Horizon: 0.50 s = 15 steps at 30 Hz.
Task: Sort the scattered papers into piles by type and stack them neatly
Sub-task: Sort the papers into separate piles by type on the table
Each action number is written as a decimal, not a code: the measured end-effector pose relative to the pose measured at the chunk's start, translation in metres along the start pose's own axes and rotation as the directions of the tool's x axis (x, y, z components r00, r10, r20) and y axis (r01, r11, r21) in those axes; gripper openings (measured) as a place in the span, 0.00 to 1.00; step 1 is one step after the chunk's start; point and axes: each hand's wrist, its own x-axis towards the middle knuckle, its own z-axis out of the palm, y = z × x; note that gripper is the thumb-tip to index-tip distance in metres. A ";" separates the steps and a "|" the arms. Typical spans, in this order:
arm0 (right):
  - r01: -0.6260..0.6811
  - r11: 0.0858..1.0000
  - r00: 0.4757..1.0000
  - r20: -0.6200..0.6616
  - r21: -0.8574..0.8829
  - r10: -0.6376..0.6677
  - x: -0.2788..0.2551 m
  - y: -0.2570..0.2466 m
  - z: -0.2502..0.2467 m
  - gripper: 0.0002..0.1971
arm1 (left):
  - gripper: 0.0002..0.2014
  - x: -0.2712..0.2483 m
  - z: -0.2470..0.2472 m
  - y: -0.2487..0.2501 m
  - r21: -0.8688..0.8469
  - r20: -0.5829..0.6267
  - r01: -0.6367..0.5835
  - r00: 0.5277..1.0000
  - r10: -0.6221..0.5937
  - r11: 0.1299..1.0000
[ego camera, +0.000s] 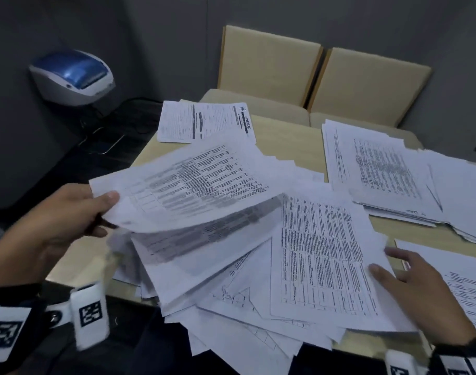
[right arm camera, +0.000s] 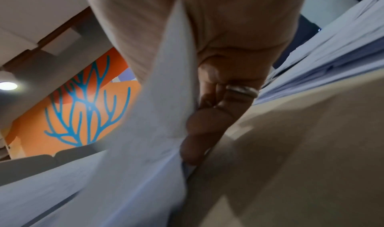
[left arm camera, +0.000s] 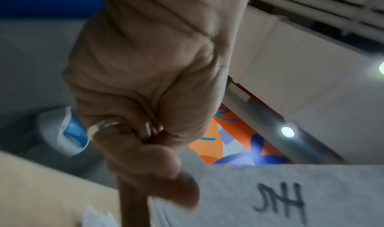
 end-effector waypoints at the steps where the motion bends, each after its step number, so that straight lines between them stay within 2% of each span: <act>1: 0.012 1.000 1.000 0.005 0.000 -0.012 0.000 0.004 -0.002 0.15 | 0.15 -0.003 0.000 -0.001 0.102 0.032 0.021 0.999 -0.024 0.995; 3: 0.039 0.999 0.999 0.012 -0.010 -0.039 -0.001 0.010 -0.004 0.08 | 0.19 -0.007 0.001 -0.003 0.271 0.053 0.070 0.995 -0.087 0.960; 5: 0.056 0.998 0.998 0.009 -0.008 -0.056 -0.001 0.013 -0.005 0.11 | 0.19 -0.010 0.000 -0.003 0.332 -0.006 0.105 0.994 -0.109 0.938; 7: 0.045 0.997 0.999 0.000 0.058 -0.045 -0.004 0.014 -0.006 0.16 | 0.18 -0.014 -0.004 0.003 0.298 -0.053 0.096 0.995 -0.084 0.950; 9: 0.021 0.990 1.000 -0.019 0.142 -0.018 -0.003 0.026 -0.003 0.24 | 0.16 -0.018 -0.011 0.013 0.213 -0.124 0.060 0.992 -0.034 0.975; 12: -0.031 0.977 0.999 -0.016 0.213 0.035 0.004 0.050 0.005 0.35 | 0.14 -0.021 -0.022 0.022 -0.014 -0.258 -0.031 0.966 0.026 0.999; 15: -0.039 0.967 0.996 -0.070 0.253 0.058 0.014 0.075 0.016 0.44 | 0.12 -0.020 -0.027 0.020 -0.269 -0.316 -0.081 0.949 -0.008 0.960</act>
